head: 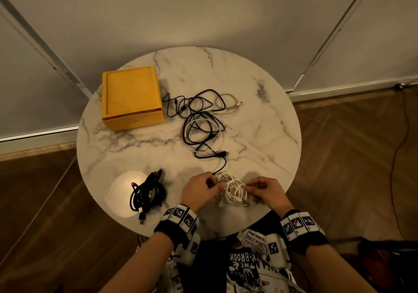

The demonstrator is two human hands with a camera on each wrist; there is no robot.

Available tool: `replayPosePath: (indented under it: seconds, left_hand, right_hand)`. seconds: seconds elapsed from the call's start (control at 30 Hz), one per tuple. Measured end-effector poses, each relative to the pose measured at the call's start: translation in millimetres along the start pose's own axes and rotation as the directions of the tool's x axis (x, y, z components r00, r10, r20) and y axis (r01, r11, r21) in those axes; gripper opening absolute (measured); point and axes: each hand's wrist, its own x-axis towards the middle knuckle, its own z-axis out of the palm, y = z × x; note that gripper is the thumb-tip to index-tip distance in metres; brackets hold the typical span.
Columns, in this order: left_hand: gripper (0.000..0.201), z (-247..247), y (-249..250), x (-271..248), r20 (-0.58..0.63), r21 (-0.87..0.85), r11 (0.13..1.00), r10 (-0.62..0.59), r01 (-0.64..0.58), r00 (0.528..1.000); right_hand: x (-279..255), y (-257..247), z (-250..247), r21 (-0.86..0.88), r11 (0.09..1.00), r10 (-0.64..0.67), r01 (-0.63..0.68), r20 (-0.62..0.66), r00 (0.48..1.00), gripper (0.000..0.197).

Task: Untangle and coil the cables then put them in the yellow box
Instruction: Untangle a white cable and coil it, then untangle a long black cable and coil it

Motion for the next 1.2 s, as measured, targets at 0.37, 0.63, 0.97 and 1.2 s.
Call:
replayPosePath:
  seconds: [0.37,0.63,0.97,1.2]
  left_hand:
    - [0.031,0.0,-5.5,1.0,0.024,-0.153,0.986,0.071,-0.066,0.997]
    - [0.022,2.5,4.7,-4.0,0.040,-0.152,0.984,0.096,-0.089,0.995]
    - [0.017,-30.0,-9.3,18.5,-0.135,0.014,0.999,0.045,-0.044,0.990]
    - [0.021,-17.2,0.9,30.5,0.118,0.575,0.797,0.143,-0.185,0.983]
  right_hand:
    - [-5.9,8.0,-10.1,-0.001,1.000,0.018,-0.018,0.045,0.999,0.016]
    - [-7.1,1.8,-19.2,-0.077,0.997,-0.014,0.018,0.047,0.999,0.018]
    - [8.7,-8.7,-45.8,-0.227,0.972,0.037,-0.061,-0.106,0.994,0.015]
    - [28.5,-42.9,-21.3,-0.325,0.945,-0.049,0.036,-0.032,0.998,0.019]
